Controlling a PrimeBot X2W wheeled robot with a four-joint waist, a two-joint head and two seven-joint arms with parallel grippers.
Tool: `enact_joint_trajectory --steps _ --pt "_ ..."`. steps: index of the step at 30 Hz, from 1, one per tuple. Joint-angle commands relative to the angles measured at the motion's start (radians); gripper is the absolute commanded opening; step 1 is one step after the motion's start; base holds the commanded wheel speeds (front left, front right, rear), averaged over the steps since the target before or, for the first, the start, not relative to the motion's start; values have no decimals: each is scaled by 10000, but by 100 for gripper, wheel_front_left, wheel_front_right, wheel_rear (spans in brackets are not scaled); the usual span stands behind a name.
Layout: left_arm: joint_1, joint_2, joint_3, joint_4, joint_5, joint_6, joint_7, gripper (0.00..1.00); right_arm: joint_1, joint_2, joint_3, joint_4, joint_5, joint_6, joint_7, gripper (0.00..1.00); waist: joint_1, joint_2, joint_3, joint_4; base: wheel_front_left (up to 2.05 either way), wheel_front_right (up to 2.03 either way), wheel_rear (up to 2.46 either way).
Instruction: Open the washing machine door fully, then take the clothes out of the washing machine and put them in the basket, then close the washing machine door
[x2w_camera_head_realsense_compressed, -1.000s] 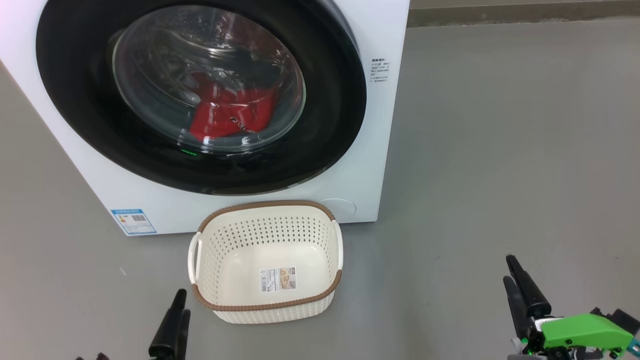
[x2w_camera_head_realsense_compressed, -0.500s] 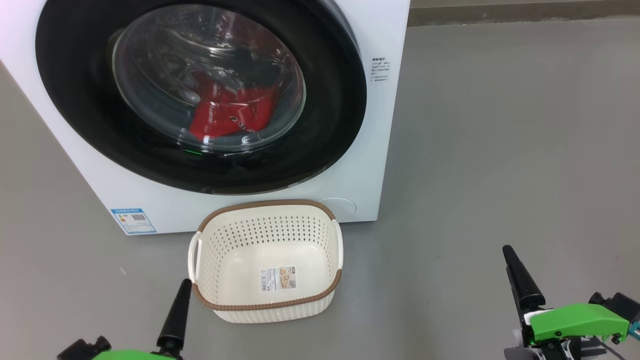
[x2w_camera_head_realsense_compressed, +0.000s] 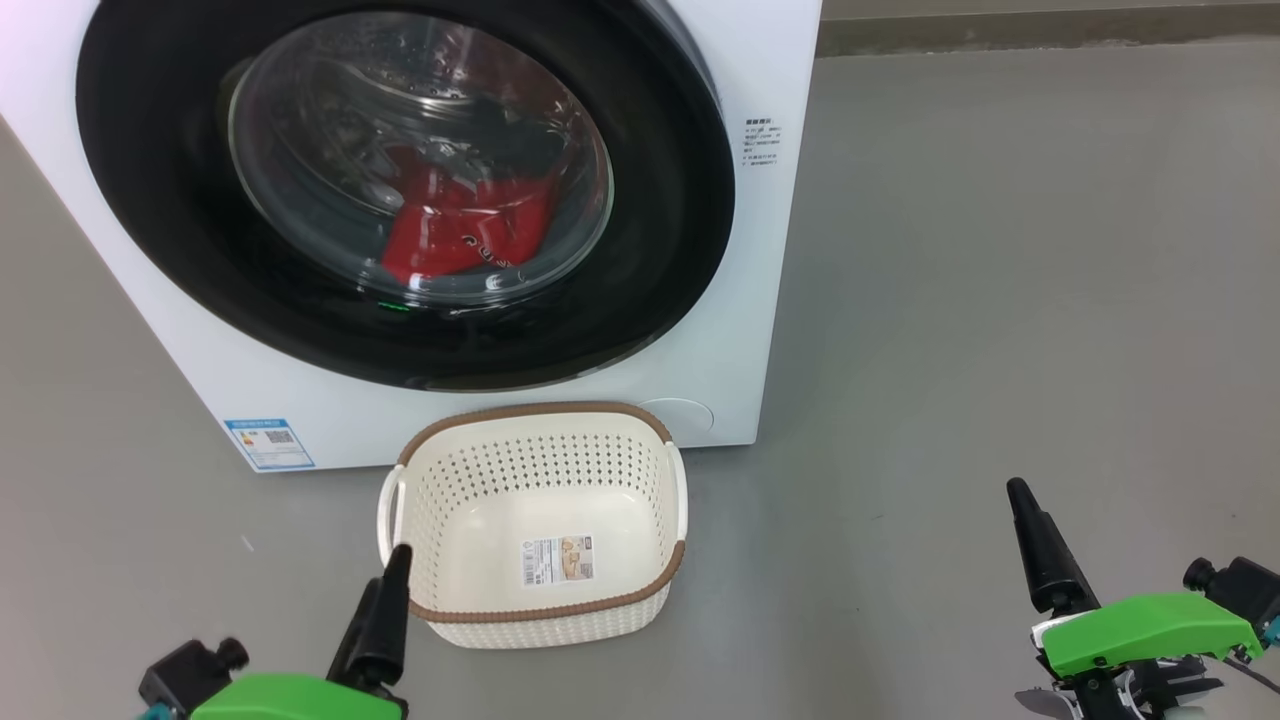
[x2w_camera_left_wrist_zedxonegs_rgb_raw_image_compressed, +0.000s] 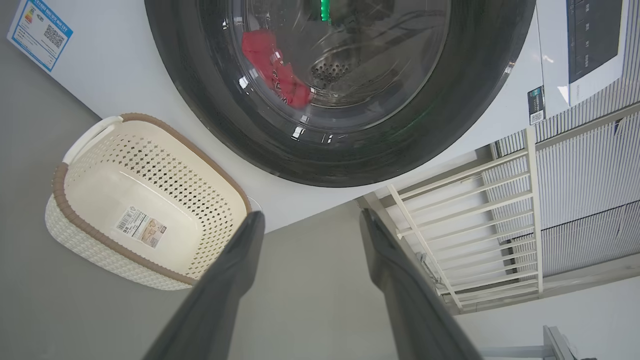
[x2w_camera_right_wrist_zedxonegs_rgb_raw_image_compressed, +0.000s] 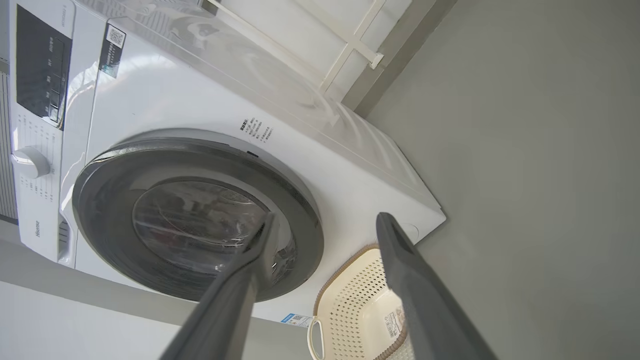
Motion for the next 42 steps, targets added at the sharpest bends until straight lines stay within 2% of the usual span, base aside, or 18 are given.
enact_joint_trajectory --steps 1,17,25,42 --pt "-572 139 44 -231 366 70 -154 100 -612 -156 81 -294 -456 -3 -119 100 -1 -1 -6 3 0 0 0" --pt "-898 170 -290 -544 2822 476 -627 100 -891 -203 197 -372 -2453 -4 -588 100 -1 -1 -5 1 0 0 0" --pt "-1076 186 -428 -482 3711 661 -863 100 -1065 -226 260 -379 -3436 -4 -823 100 -1 -1 -2 6 0 0 0" --pt "-1525 221 -822 -175 5714 988 -1366 100 -1309 -275 200 -795 -6438 -5 -1322 100 -1 -1 -18 28 0 0 0"
